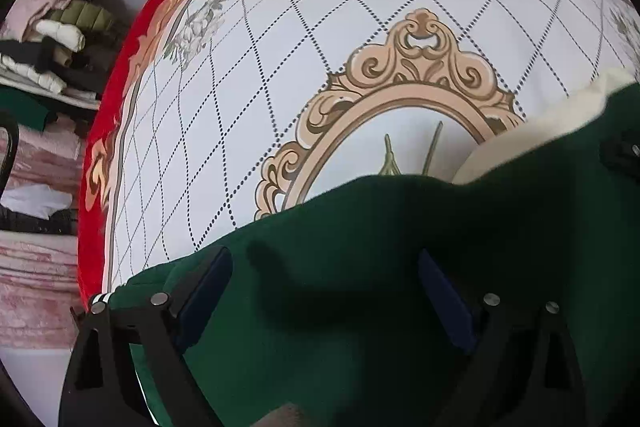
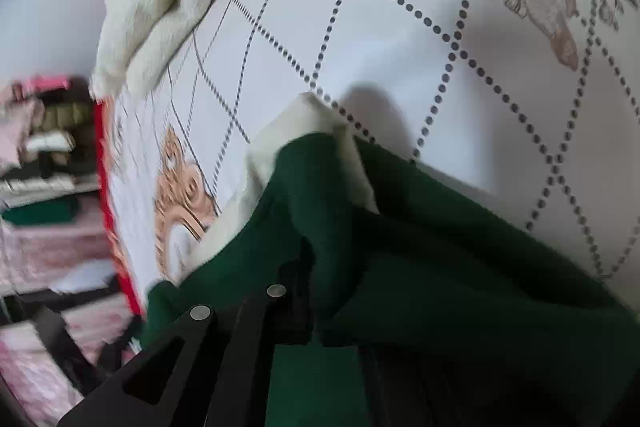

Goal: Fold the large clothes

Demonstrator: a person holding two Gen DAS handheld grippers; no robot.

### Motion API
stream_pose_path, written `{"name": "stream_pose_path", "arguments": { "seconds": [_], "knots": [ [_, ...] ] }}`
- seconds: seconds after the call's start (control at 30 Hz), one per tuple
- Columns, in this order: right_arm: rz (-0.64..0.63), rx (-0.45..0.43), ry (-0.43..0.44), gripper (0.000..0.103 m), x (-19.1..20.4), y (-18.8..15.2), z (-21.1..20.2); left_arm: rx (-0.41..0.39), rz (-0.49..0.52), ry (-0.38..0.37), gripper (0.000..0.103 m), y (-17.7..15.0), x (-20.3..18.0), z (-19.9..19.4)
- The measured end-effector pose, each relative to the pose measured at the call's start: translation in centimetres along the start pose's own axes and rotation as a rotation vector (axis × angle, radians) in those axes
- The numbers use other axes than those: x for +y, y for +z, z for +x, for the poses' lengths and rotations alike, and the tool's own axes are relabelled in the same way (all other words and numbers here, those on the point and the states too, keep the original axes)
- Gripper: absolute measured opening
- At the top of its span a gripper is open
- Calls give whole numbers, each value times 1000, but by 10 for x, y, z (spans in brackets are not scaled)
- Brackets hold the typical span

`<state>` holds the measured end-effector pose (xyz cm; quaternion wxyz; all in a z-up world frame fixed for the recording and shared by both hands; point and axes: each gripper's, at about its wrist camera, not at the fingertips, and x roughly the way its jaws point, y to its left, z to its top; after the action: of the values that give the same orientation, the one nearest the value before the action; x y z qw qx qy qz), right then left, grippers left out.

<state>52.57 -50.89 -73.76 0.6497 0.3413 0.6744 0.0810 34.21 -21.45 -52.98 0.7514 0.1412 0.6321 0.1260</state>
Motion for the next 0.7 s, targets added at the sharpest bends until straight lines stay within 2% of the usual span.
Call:
{"name": "stream_pose_path", "arguments": {
  "seconds": [0.07, 0.1, 0.17, 0.23, 0.33, 0.43, 0.5, 0.6, 0.63, 0.7],
  "knots": [
    [-35, 8, -38, 0, 10, -6, -18, -16, -6, -10, 95, 1, 2, -13],
    [-59, -4, -41, 4, 16, -12, -31, -38, -7, -7, 95, 1, 4, -23],
    [-127, -47, -44, 5, 29, -27, -62, -64, 0, 5, 95, 0, 4, -34],
    [-166, -89, -83, 5, 33, -41, -91, -66, 10, 4, 96, 1, 2, -37],
    [-146, -124, -167, 5, 9, -59, -130, -44, 34, 15, 95, 1, -7, -25],
    [-19, -90, -299, 5, -48, -68, -136, -5, 33, 16, 96, 1, -12, -6],
    [87, -115, -286, 0, -93, -68, -129, 3, 19, 7, 96, 3, -13, -2],
    [202, -154, -95, 0, -140, -63, -112, 4, 15, 15, 96, 5, -16, -2],
    [202, -157, -92, 0, -138, -61, -110, 3, 20, 20, 96, 5, -16, -2],
    [201, -129, -171, 0, -121, -53, -117, 1, 20, 15, 96, 5, -14, -7]
  ]
}}
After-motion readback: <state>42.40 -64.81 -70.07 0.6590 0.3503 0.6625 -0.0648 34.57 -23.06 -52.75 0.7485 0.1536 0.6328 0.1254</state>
